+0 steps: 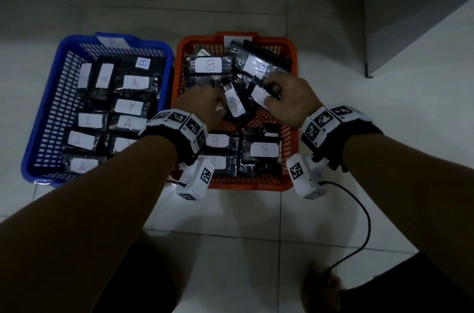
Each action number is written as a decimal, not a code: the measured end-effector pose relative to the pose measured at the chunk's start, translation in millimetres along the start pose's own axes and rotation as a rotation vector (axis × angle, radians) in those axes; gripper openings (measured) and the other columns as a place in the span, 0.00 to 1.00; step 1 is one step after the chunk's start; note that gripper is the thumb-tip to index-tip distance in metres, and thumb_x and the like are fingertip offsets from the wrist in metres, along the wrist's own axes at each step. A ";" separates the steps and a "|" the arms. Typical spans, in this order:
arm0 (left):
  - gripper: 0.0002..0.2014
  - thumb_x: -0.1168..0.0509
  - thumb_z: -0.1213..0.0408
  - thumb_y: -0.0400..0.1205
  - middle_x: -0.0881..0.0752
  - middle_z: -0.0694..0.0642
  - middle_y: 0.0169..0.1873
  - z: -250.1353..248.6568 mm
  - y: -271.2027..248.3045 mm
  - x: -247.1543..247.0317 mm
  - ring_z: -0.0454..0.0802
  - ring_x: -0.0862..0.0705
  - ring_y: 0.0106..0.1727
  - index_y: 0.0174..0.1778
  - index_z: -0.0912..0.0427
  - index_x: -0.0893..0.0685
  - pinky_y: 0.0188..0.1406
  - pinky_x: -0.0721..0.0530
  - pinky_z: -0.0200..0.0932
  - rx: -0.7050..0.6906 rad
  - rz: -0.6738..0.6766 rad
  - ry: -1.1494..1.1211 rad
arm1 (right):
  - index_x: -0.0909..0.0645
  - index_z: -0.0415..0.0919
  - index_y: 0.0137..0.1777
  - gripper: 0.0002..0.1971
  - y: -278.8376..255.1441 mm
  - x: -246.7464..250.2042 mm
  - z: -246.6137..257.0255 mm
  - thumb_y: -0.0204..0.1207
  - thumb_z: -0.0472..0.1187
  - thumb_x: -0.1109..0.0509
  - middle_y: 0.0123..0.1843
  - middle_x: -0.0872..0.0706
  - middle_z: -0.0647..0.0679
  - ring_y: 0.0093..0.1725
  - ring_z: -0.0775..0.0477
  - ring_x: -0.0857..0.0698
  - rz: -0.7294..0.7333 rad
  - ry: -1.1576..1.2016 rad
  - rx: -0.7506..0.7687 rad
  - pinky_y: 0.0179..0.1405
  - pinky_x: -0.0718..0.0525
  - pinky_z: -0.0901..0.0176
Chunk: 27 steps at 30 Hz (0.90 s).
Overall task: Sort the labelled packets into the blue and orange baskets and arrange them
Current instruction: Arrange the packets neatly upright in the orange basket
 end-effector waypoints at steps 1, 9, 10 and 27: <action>0.12 0.31 0.61 0.77 0.15 0.55 0.54 -7.5 3.8 3.8 0.55 0.17 0.56 0.56 0.53 0.14 0.53 0.15 0.52 -0.049 -0.036 -0.006 | 0.18 0.49 0.59 0.13 -2.5 0.3 -0.9 0.74 0.44 0.30 0.48 0.17 0.54 0.48 0.53 0.19 0.020 -0.001 -0.015 0.46 0.26 0.66; 0.21 0.29 0.64 0.74 0.19 0.58 0.62 -50.0 33.9 -14.9 0.60 0.25 0.65 0.65 0.53 0.16 0.60 0.25 0.53 -0.349 0.114 0.321 | 0.20 0.49 0.67 0.22 -25.5 -11.8 -2.5 0.72 0.40 0.29 0.52 0.15 0.53 0.53 0.50 0.16 0.325 -0.113 0.050 0.52 0.18 0.61; 0.21 0.29 0.61 0.74 0.20 0.58 0.62 -51.8 36.1 -15.8 0.60 0.26 0.65 0.65 0.53 0.17 0.59 0.26 0.53 -0.348 0.120 0.368 | 0.19 0.49 0.66 0.20 -24.9 -12.1 -3.4 0.72 0.39 0.29 0.50 0.15 0.53 0.51 0.50 0.15 0.325 -0.098 0.044 0.53 0.17 0.58; 0.09 0.30 0.62 0.73 0.15 0.57 0.50 -51.3 38.6 -6.7 0.59 0.18 0.52 0.49 0.57 0.18 0.52 0.22 0.50 -0.415 0.110 0.246 | 0.21 0.46 0.69 0.23 -8.2 -50.6 -6.1 0.75 0.30 0.37 0.66 0.17 0.44 0.62 0.43 0.17 0.469 -0.350 0.103 0.60 0.18 0.57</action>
Point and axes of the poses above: each hand's wrist, its own y-axis towards the middle knuckle, its own x-axis out of the back of the hand, z = x × y, the point moved 6 cm from there along y, towards the middle knuckle
